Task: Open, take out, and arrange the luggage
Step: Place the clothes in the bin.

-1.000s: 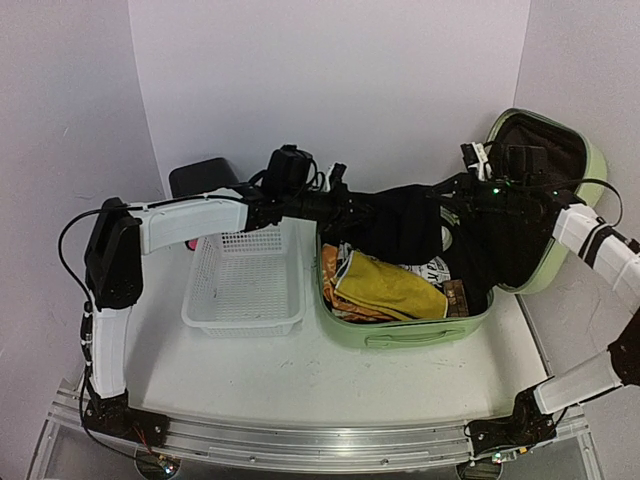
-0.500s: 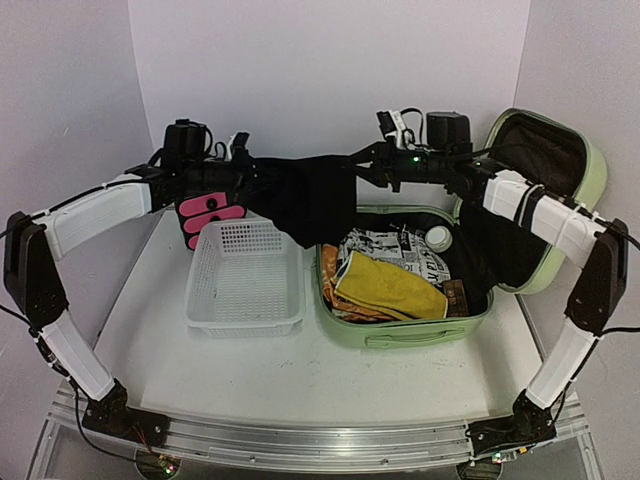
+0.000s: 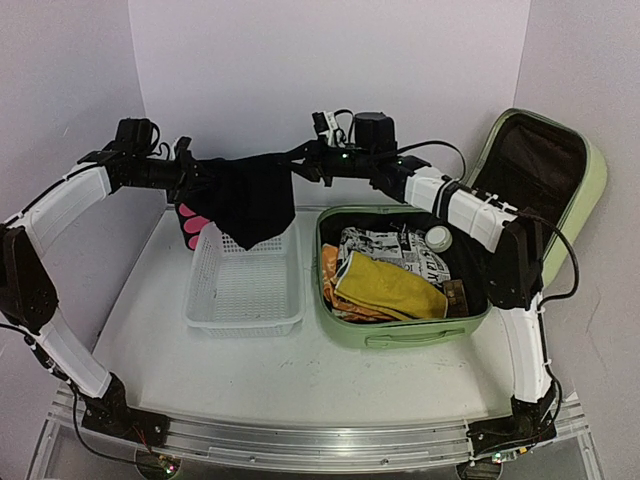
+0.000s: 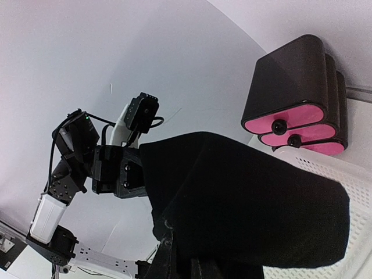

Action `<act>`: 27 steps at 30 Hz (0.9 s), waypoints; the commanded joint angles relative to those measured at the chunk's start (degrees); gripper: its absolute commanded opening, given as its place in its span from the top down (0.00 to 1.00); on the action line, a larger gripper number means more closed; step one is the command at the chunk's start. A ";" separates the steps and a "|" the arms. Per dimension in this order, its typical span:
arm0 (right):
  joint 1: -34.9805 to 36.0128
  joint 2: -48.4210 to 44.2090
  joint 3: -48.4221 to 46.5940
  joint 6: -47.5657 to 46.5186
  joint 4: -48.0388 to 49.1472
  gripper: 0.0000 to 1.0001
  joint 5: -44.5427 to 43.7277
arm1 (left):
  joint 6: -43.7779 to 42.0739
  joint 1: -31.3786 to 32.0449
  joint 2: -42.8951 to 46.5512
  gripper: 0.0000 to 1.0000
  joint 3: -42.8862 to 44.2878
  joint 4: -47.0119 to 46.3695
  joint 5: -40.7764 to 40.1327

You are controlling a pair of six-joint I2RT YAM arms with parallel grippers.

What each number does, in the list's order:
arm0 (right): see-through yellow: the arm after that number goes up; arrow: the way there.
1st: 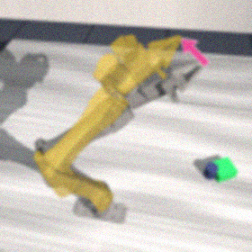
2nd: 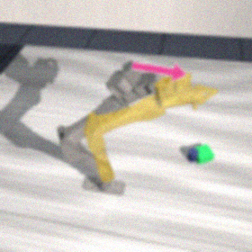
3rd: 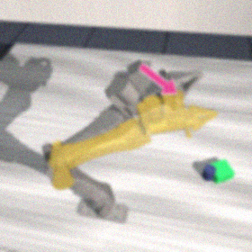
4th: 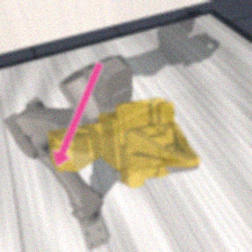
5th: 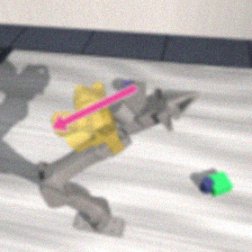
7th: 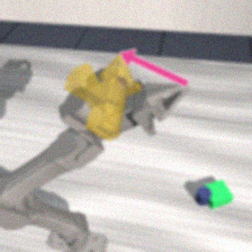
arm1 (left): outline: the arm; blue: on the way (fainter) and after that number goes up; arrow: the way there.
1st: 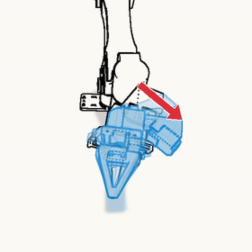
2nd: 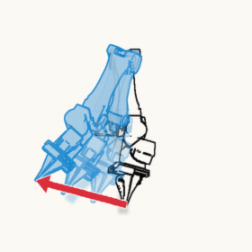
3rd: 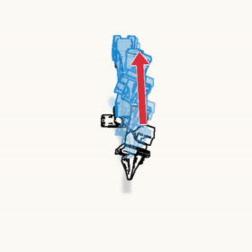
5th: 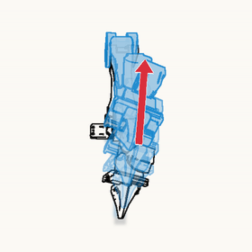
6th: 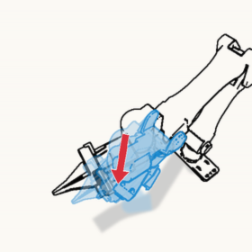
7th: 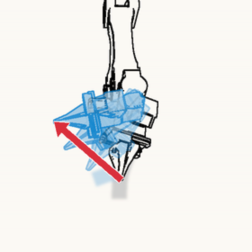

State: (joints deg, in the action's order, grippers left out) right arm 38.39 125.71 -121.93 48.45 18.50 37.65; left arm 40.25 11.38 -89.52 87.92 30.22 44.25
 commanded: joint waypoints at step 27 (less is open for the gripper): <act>10.11 -8.39 30.57 0.52 -0.13 0.89 -10.88 | -3.38 7.04 18.05 1.00 -35.33 3.88 0.84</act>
State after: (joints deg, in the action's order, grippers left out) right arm 47.09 123.68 -91.48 51.70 21.96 30.81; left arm 37.04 15.40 -73.41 55.22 34.46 46.30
